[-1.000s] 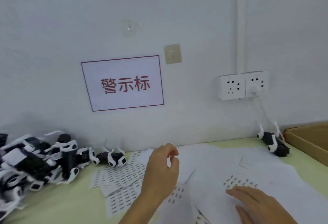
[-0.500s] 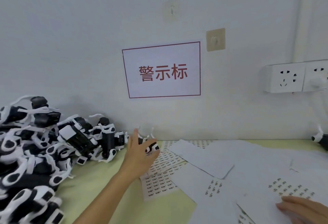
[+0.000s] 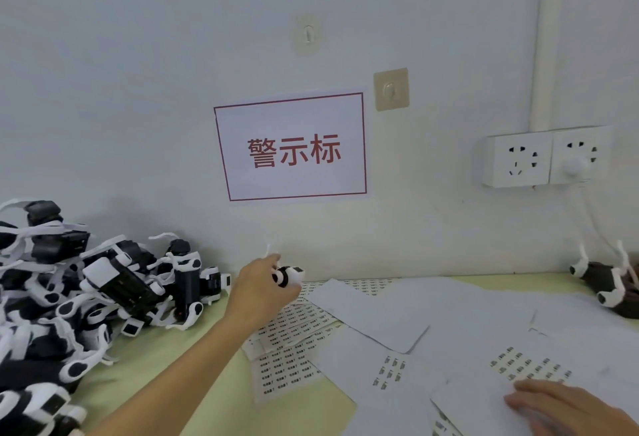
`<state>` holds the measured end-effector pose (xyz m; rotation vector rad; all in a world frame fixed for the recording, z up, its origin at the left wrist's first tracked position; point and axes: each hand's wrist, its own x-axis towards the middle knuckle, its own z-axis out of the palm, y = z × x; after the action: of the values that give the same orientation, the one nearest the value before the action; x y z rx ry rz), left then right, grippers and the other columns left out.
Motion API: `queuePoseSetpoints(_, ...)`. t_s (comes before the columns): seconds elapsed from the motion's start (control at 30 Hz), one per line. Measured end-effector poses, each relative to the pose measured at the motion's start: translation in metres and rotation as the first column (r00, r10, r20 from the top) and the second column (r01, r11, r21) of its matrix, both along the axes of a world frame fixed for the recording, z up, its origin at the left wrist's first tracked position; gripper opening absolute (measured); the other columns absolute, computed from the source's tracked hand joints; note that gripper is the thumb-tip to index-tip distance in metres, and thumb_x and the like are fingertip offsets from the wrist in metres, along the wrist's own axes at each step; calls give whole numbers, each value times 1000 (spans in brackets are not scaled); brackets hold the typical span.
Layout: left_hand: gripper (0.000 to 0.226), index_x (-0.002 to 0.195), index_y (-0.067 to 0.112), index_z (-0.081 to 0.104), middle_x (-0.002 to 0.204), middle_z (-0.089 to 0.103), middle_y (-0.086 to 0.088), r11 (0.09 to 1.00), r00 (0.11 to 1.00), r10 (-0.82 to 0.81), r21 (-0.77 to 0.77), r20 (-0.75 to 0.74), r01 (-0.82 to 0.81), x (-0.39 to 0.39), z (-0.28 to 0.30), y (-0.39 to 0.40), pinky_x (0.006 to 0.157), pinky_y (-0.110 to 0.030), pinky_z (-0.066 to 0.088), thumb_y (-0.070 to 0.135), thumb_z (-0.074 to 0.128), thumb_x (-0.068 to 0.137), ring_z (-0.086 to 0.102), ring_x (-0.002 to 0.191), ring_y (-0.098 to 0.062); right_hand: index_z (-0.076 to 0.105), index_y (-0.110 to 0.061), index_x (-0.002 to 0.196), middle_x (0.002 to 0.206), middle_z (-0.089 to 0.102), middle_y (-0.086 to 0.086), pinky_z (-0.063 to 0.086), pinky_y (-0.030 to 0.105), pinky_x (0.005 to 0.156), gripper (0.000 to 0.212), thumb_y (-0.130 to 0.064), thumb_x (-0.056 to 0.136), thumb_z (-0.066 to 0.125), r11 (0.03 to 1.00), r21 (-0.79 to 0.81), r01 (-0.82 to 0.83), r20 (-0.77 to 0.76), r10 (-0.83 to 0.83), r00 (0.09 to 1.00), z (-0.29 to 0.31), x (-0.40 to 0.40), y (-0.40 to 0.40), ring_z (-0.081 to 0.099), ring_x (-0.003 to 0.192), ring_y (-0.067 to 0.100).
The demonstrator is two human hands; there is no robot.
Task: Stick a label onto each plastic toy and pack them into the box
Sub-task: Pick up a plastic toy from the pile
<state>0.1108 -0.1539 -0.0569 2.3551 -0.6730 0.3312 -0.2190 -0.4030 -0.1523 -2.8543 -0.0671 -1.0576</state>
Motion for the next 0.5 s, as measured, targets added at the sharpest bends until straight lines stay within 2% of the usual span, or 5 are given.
queuePoseSetpoints(0.07,64,134,19,57,116,59,2,989,999,-31,-148,-37,26,-20,13,-3,80,-19,44,27,82,76,59,98,-12,65,-66,88,88,59,-45,36,-5,61,67,-23,49,98,969,239,67,-261,-2,965,1,-3,-4,54,70,-20)
queuePoseSetpoints(0.13,37,106,30,62,102,63,6,957,999,-51,-286,-15,44,-40,21,-3,60,-8,45,30,83,76,63,78,-2,73,-49,85,93,71,-20,38,-1,50,60,-39,33,100,959,205,198,-99,-181,978,10,7,6,56,68,-13)
queuePoseSetpoints(0.23,20,88,26,67,90,71,-2,797,959,-174,-604,-224,4,-65,24,-7,64,-22,59,42,77,81,70,76,-8,61,-53,90,91,73,-18,43,6,45,32,-64,97,31,974,173,143,25,-150,988,16,1,19,52,85,-1)
queuePoseSetpoints(0.4,26,104,6,64,102,66,-10,577,535,-543,-751,-647,-322,-85,3,-17,82,-41,57,31,63,97,75,65,-18,49,-39,103,105,59,-34,45,9,44,32,-64,96,30,980,118,161,85,-172,981,13,-3,16,51,85,-2)
queuePoseSetpoints(0.5,20,96,11,61,93,56,-5,596,473,-530,-706,-704,-383,-90,-11,-19,66,-39,59,31,58,100,74,69,-26,50,-40,103,113,56,-40,45,9,48,38,-64,98,20,977,104,185,115,-197,974,10,2,17,51,85,-4)
